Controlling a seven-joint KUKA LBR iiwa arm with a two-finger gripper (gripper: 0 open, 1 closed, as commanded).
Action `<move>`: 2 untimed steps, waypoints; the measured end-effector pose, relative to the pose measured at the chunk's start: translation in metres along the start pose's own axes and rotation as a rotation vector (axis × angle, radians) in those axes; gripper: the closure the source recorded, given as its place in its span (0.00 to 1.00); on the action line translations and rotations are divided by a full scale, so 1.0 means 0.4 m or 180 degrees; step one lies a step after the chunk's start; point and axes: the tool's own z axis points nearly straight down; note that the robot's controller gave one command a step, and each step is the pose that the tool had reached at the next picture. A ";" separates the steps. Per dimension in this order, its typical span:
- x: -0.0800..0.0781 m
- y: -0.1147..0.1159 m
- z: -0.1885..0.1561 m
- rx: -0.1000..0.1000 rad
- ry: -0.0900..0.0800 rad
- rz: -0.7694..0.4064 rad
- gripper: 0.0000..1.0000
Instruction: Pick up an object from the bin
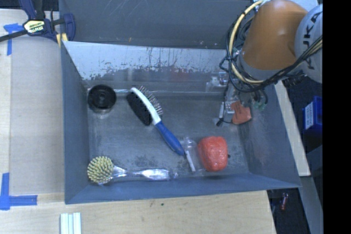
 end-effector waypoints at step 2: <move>0.139 -0.082 0.186 0.0039 -0.0066 -0.1006 0.00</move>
Offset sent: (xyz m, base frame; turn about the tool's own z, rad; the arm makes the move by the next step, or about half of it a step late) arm -0.0757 -0.0325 -0.0999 -0.3467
